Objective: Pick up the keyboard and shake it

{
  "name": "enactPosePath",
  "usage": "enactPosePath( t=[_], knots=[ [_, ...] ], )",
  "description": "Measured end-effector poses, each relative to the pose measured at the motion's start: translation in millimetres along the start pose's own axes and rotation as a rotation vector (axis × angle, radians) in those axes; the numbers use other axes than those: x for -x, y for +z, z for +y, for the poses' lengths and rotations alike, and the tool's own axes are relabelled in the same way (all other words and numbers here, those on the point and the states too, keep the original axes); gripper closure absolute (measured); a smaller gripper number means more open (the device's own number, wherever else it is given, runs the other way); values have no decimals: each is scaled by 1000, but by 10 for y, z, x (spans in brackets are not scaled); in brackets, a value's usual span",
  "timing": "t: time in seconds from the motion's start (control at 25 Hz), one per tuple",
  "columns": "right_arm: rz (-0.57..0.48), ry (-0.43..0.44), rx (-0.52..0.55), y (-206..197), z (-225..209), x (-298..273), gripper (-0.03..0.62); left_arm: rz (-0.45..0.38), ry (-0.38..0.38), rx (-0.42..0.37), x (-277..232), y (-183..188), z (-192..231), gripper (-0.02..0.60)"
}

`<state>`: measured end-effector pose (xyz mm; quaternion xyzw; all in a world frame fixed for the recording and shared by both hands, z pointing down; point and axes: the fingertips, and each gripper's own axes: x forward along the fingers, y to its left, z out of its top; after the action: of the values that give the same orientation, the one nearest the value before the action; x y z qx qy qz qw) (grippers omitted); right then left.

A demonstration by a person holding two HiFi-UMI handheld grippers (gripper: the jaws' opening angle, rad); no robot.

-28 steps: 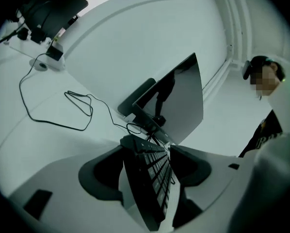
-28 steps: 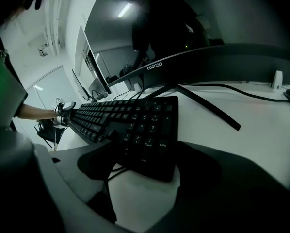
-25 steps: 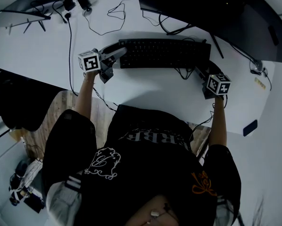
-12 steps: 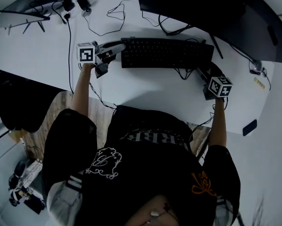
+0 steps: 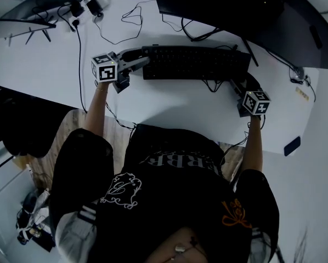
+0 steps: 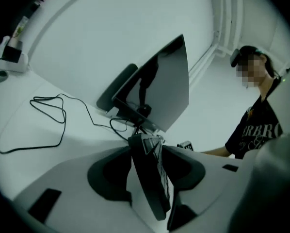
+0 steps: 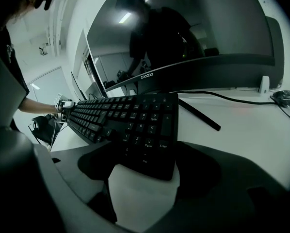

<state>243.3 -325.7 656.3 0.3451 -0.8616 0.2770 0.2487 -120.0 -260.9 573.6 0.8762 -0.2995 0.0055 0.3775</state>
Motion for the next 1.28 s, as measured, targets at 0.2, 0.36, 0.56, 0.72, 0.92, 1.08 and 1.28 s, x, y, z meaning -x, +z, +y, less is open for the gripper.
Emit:
enactPosePath(
  t=[0.2, 0.36, 0.56, 0.72, 0.92, 1.08, 1.28],
  knots=[
    [-37, -7, -35, 38, 38, 39, 220, -146, 23, -7, 12, 287, -26, 420],
    [-82, -29, -81, 104, -12, 111, 247, -97, 28, -54, 6, 270, -74, 428],
    [-78, -42, -51, 185, -43, 159, 294, -22, 25, -80, 23, 148, -114, 433],
    [-106, -49, -52, 260, -16, 208, 294, -92, 41, -86, 54, 251, -152, 434],
    [-171, -59, -34, 493, 44, 314, 295, -129, 37, -180, 103, 554, -308, 433],
    [-232, -69, -14, 730, 108, 433, 293, -175, 33, -269, 172, 842, -513, 433],
    [-305, -80, 19, 967, 212, 632, 293, -198, 28, -422, 280, 1106, -874, 433]
  ],
)
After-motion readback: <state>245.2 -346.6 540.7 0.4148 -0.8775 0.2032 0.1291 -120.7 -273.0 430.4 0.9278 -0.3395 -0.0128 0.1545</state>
